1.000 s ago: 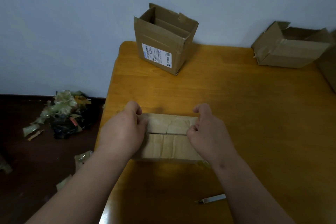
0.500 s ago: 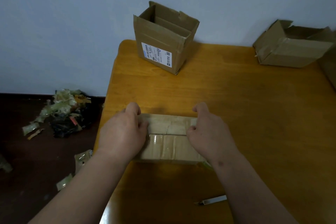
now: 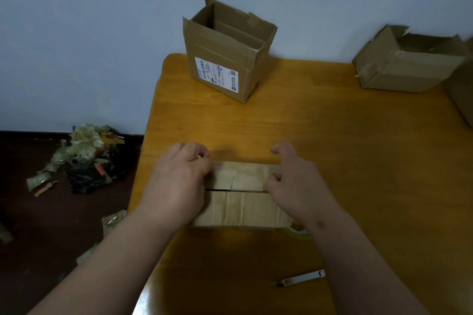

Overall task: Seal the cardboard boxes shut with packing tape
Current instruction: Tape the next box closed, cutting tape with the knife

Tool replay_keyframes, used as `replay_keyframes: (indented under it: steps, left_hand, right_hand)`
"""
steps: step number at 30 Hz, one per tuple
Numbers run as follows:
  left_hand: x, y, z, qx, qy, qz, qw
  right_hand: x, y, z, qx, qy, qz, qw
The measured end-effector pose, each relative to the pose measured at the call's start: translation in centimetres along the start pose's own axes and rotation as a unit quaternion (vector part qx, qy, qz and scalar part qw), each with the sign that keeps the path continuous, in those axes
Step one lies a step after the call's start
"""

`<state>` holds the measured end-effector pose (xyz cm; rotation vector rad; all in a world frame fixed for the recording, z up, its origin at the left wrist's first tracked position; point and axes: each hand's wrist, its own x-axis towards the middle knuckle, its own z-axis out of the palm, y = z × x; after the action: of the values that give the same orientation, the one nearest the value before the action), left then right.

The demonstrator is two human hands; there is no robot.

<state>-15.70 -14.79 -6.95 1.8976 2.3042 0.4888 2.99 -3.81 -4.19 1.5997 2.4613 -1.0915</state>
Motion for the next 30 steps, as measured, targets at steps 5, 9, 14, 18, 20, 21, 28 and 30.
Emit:
replay_keyframes:
  steps: [5,9,14,18,20,21,28,30]
  left_hand:
    - [-0.3,1.2,-0.7,-0.066,-0.088,0.081,0.991]
    - [-1.4,1.8,-0.6,-0.040,-0.203,0.069,0.976]
    - [-1.5,1.5,-0.4,-0.028,-0.219,0.069,0.973]
    - [-1.4,1.4,-0.3,-0.015,-0.213,0.071,0.974]
    - [-1.5,1.3,-0.1,0.008,-0.209,0.079,0.975]
    - [-1.6,1.4,-0.1,0.023,-0.207,0.086,0.974]
    - [-1.1,2.2,-0.3,0.064,-0.188,0.117,0.973]
    - [-1.0,2.7,0.0,0.073,-0.189,0.123,0.971]
  right_hand:
    - [0.0,0.5,0.1,0.008,0.011,-0.018,1.000]
    - [0.0,0.7,0.1,0.018,0.021,-0.013,1.000]
    - [-0.1,0.9,0.3,0.014,0.024,-0.022,0.999]
    - [0.0,1.1,0.4,0.015,0.034,-0.018,0.999]
    - [0.0,1.1,0.4,0.018,0.036,-0.022,0.999]
    - [0.0,1.1,0.4,0.019,0.036,-0.023,0.999]
    - [-0.1,1.2,0.7,0.016,0.048,-0.027,0.998]
    - [-0.1,1.2,0.7,0.012,0.049,-0.020,0.999]
